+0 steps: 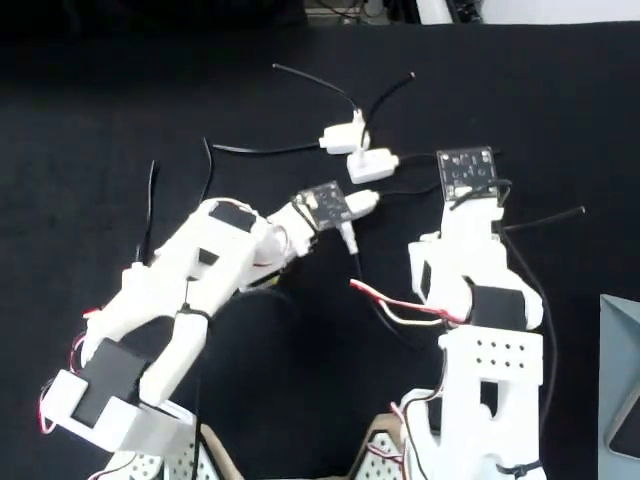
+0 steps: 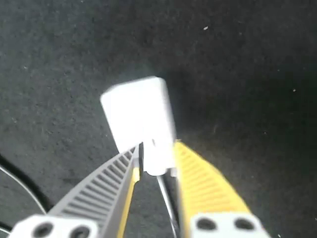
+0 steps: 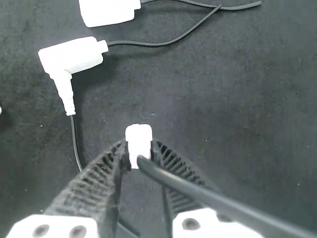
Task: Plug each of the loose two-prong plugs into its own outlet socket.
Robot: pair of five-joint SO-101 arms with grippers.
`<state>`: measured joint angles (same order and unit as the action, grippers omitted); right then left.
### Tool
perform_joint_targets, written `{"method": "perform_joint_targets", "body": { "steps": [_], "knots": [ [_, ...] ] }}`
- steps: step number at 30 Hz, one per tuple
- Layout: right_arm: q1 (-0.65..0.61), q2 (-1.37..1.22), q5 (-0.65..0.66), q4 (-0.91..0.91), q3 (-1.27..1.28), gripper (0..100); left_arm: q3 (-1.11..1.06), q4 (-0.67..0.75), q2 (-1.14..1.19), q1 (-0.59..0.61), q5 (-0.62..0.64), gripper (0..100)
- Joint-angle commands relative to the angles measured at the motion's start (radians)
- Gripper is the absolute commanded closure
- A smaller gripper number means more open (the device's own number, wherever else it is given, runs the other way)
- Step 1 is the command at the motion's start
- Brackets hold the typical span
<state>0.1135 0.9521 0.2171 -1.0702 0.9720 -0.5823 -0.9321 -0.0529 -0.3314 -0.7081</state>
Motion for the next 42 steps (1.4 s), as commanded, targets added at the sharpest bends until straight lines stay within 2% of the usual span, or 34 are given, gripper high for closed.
{"method": "perform_joint_targets", "body": {
  "steps": [1,5,7,10,14,20,24,31,34,38,42],
  "knots": [
    [-0.012,0.013,-0.002,0.018,-0.002,98.7,-0.021,-0.002,-0.011,0.01,0.091,86],
    [-0.014,0.013,-0.002,0.018,-0.002,98.7,-0.035,0.0,-0.012,0.033,0.241,75],
    [-0.014,0.013,-0.002,0.018,-0.002,98.7,-0.021,-0.002,-0.015,0.044,0.302,72],
    [-0.014,0.013,-0.002,0.017,-0.002,98.7,-0.008,-0.012,-0.061,0.054,0.336,72],
    [-0.021,0.013,-0.003,0.021,-0.013,98.6,-0.01,-0.12,-0.209,0.059,0.334,72],
    [-0.175,0.013,-0.117,0.021,-0.05,98.6,-0.147,-0.166,-0.532,0.159,0.342,72],
    [-0.31,0.013,-0.123,0.026,-0.054,98.6,-0.26,-0.166,-0.741,0.283,0.408,72],
    [-0.477,-0.021,-0.123,0.173,-0.05,98.6,-0.444,-0.166,-1.013,0.475,0.48,72],
    [-0.551,-0.119,-0.114,0.235,-0.053,98.6,-0.516,-0.163,-1.089,0.515,0.537,72],
    [-0.58,-0.317,-0.103,0.311,-0.108,98.6,-0.605,-0.109,-1.165,0.53,0.546,72],
    [-0.58,-0.496,0.025,0.325,-0.203,98.6,-0.68,-0.06,-1.192,0.535,0.548,72]
  ]
}}
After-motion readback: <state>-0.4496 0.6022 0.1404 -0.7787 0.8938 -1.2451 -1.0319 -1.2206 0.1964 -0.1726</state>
